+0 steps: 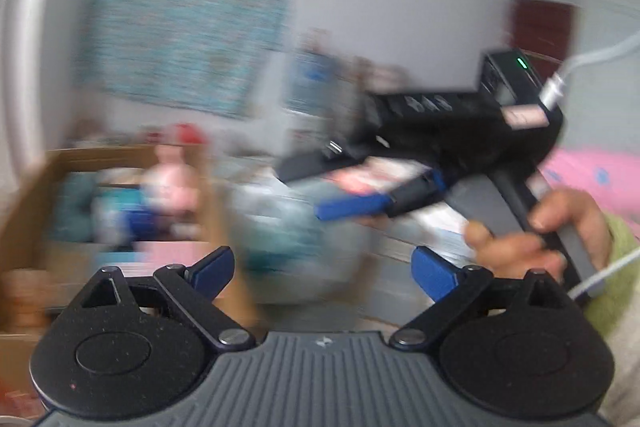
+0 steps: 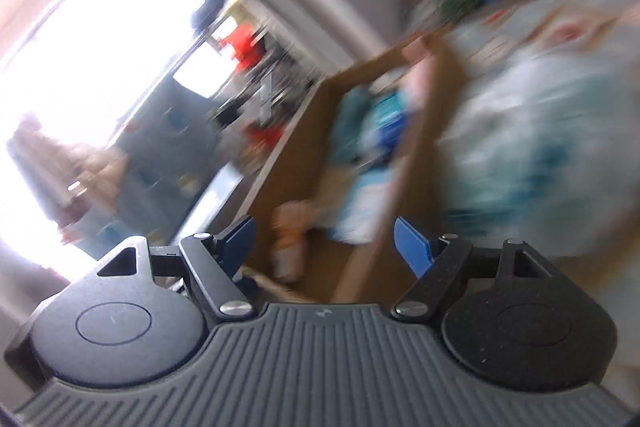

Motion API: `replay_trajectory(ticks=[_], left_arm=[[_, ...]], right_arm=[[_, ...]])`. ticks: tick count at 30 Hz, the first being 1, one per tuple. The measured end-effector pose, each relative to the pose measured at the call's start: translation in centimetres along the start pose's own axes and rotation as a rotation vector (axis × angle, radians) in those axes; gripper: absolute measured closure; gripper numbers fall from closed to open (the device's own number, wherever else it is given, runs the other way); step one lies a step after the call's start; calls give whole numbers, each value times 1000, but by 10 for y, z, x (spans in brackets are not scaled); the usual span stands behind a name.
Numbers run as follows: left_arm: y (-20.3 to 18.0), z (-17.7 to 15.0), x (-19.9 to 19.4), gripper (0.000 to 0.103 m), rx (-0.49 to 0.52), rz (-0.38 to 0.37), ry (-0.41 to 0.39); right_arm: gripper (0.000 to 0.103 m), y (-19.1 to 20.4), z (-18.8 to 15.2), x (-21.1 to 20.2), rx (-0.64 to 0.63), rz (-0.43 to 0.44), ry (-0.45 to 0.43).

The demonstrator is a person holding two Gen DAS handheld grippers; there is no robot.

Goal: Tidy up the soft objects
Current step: 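Move the right tool to the white yogurt cup and close on it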

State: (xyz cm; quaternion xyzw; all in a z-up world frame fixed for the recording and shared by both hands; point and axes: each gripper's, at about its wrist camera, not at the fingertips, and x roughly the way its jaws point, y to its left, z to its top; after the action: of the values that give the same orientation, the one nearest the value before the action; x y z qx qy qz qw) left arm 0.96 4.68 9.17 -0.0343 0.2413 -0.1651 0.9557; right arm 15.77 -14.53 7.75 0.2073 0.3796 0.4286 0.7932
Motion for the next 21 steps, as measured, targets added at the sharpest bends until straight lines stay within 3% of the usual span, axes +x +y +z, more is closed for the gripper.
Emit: replay_trajectory(ticks=[3, 7, 12, 15, 21], left_arm=[[-44, -11, 35, 7, 73, -117, 40], [-87, -21, 83, 7, 119, -201, 90], [-115, -23, 137, 7, 129, -233, 133], [-126, -26, 165, 7, 149, -207, 128], [-128, -20, 230, 15, 108, -184, 200]], right_arm=[[26, -28, -8, -54, 18, -109, -82], [26, -72, -18, -106, 77, -262, -154], [26, -129, -30, -133, 145, -410, -212], [26, -165, -36, -135, 173, -475, -213], [30, -221, -32, -121, 242, -519, -180]])
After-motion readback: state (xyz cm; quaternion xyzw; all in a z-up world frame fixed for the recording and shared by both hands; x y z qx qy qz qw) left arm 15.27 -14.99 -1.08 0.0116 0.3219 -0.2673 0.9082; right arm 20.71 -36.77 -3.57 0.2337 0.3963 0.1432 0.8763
